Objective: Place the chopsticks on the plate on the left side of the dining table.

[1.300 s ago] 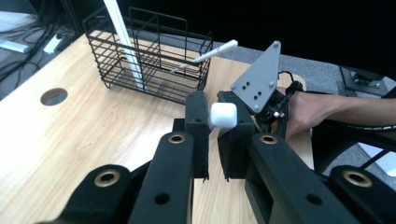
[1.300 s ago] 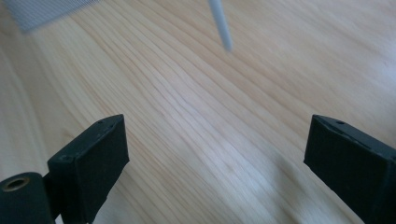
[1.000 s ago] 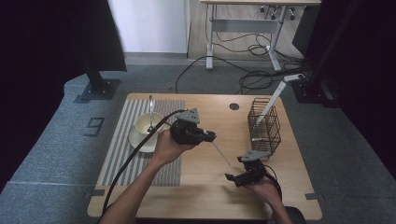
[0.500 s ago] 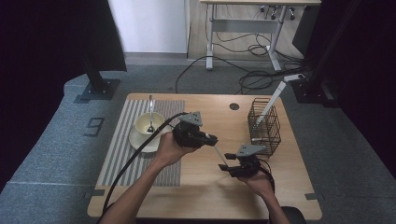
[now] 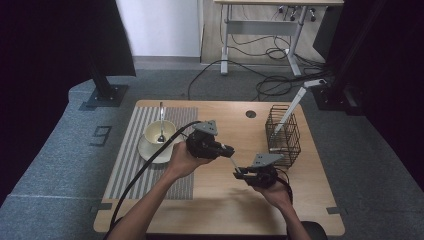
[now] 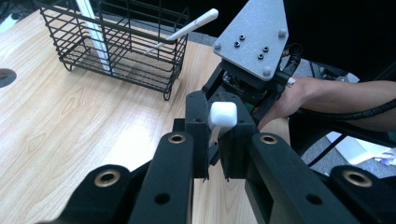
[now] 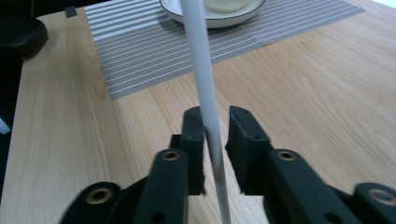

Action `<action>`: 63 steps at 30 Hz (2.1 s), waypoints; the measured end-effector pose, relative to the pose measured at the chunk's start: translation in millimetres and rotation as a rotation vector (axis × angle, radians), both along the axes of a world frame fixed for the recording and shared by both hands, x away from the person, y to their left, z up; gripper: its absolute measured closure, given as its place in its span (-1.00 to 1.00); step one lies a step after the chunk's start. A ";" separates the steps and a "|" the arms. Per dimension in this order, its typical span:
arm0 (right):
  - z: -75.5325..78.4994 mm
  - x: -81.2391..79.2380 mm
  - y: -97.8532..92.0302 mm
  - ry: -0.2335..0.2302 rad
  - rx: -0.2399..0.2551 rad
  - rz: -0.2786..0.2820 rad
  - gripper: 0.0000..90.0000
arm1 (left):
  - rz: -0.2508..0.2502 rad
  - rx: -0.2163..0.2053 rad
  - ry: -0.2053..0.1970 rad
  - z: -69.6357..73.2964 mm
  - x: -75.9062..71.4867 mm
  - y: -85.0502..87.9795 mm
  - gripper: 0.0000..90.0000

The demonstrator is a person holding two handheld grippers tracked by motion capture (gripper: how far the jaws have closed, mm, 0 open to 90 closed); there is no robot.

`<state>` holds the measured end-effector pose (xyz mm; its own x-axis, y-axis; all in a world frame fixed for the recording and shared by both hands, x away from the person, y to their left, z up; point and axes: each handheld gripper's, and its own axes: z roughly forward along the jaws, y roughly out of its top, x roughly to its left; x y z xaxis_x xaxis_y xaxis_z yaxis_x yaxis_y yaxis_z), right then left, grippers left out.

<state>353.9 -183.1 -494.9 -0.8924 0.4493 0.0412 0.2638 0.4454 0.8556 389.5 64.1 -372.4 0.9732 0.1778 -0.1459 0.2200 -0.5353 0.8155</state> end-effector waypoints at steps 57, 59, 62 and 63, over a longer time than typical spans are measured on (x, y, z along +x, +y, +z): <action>15.4 -10.3 2.4 0.041 -0.118 0.174 0.88 | 0.240 0.026 -0.095 -72.7 -6.8 58.0 -0.11; 16.3 -10.2 1.6 0.046 -0.112 0.177 0.88 | 0.245 0.027 -0.094 -76.0 -6.0 59.0 -0.11; 16.6 -9.7 0.9 0.049 -0.121 0.181 0.88 | 0.243 0.027 -0.084 -77.3 -5.0 59.9 -0.15; 16.4 -9.3 0.7 0.049 -0.130 0.181 0.88 | 0.233 0.021 -0.075 -76.5 -4.8 60.7 -0.19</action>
<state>344.5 -182.5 -478.5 -0.9572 0.2869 0.0390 0.2098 0.5946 0.7761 384.7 124.8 -448.9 0.9137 0.4007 -0.0684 0.2785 -0.4944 0.8234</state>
